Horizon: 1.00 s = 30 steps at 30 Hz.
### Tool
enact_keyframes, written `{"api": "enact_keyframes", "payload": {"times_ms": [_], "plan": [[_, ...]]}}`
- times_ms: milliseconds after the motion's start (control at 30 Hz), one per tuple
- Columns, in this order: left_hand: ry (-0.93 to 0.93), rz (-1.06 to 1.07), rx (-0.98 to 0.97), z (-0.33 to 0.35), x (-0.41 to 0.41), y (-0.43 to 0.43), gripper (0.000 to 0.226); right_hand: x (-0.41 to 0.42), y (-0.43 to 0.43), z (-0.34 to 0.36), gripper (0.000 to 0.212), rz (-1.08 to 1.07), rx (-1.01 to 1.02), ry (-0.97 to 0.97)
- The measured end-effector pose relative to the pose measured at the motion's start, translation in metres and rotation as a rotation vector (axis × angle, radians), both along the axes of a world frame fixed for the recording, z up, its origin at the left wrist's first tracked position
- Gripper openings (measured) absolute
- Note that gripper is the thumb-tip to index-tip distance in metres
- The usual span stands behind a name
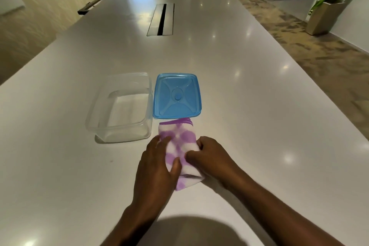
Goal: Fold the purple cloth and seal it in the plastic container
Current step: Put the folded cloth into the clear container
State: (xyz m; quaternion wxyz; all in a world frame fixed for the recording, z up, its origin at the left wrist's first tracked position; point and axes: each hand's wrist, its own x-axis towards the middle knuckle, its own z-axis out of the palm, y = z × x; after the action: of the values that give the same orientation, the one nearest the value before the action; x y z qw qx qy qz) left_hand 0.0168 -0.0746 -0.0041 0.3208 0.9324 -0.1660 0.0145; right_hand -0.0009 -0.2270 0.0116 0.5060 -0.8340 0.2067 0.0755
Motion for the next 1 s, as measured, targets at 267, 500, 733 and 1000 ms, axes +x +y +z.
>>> {"api": "enact_keyframes", "payload": {"times_ms": [267, 500, 733, 1000], "plan": [[0.377, 0.088, -0.787, 0.032, 0.008, 0.020, 0.069, -0.006, 0.007, 0.029, 0.034, -0.043, 0.735, -0.259], [0.140, 0.146, -0.878, 0.082, 0.054, 0.044, 0.053, 0.043, 0.032, 0.068, 0.022, -0.045, 0.620, -0.412], [-0.029, 0.286, -0.531, 0.101, 0.120, 0.065, 0.060, 0.123, 0.063, 0.083, 0.027, -0.043, 0.270, -0.402], [-0.007, 0.211, -0.211, 0.095, 0.162, 0.068, 0.057, 0.172, 0.089, 0.078, 0.039, 0.064, -0.185, -0.340]]}}
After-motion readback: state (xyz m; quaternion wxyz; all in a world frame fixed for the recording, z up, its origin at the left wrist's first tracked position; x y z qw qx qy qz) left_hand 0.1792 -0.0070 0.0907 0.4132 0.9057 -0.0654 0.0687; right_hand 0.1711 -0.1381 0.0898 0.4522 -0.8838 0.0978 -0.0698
